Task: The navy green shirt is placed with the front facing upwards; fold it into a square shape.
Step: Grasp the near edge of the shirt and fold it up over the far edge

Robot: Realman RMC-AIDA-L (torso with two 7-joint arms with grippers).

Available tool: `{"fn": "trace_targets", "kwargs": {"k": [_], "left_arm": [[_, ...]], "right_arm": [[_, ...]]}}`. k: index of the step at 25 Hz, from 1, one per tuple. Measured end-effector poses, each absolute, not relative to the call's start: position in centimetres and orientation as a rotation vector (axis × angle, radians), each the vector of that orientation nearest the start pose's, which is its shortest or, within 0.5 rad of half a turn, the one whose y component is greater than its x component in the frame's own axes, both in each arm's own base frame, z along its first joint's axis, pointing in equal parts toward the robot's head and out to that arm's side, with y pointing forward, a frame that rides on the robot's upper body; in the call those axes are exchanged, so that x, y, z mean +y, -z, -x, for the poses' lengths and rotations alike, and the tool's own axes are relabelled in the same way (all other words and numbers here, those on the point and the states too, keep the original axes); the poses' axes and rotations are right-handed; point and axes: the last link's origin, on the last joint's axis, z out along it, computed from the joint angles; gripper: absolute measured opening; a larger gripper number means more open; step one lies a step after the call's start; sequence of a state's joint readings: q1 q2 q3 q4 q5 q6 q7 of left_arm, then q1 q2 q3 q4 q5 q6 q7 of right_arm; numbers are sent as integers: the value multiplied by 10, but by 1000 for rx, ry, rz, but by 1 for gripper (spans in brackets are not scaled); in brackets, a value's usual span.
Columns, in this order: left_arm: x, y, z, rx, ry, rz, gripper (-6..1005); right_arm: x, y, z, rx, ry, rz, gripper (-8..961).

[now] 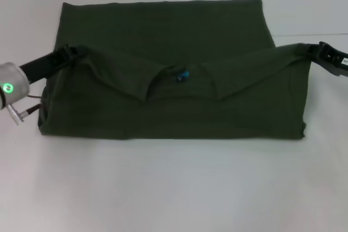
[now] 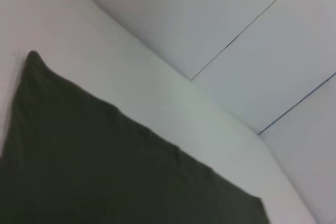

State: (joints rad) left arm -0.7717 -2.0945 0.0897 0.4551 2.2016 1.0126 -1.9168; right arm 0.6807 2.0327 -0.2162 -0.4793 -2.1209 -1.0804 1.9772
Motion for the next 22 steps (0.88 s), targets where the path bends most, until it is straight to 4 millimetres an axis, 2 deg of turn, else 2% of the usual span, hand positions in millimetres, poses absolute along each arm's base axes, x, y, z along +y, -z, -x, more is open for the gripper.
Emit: {"fn": "trace_targets", "kwargs": {"k": [6, 14, 22], "left_arm": [[423, -1, 286, -1496, 894, 1761, 128], [424, 10, 290, -1502, 853, 1703, 131], [422, 10, 296, -1508, 886, 1619, 134]], "right_arm": [[409, -32, -312, 1538, -850, 1797, 95], [414, -30, -311, 1520, -834, 1782, 97], [416, -25, -308, 1516, -807, 1799, 100]]}}
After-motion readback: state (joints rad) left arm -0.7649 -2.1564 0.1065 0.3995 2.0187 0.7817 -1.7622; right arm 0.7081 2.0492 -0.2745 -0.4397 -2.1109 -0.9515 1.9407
